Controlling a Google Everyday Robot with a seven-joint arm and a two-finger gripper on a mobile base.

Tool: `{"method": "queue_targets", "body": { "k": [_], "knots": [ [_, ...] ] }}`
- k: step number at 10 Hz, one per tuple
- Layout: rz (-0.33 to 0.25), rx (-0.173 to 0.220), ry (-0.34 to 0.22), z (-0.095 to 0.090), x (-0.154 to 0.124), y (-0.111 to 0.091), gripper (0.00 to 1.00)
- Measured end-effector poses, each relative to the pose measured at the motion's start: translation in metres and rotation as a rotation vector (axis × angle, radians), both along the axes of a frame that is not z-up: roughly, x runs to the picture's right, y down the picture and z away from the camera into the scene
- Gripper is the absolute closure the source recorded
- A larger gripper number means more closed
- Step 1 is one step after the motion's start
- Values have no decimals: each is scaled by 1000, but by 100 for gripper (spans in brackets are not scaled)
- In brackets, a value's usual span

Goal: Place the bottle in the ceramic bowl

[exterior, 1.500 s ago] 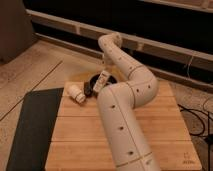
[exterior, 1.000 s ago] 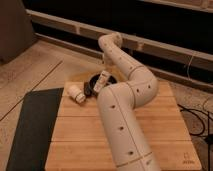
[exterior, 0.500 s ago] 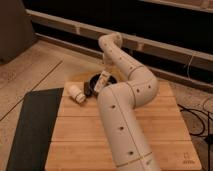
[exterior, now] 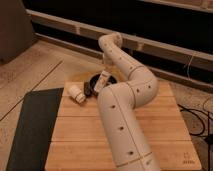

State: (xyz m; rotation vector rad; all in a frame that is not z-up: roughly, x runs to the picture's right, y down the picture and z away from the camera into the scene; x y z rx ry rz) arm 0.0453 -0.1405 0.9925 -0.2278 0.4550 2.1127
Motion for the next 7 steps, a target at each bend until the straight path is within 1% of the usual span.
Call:
{"method": "queue_targets", "body": {
  "k": [3,4,7],
  "knots": [
    [0,0,0,0,0,0,26],
    [0,0,0,0,0,0,21],
    [0,0,0,0,0,0,20]
  ]
}}
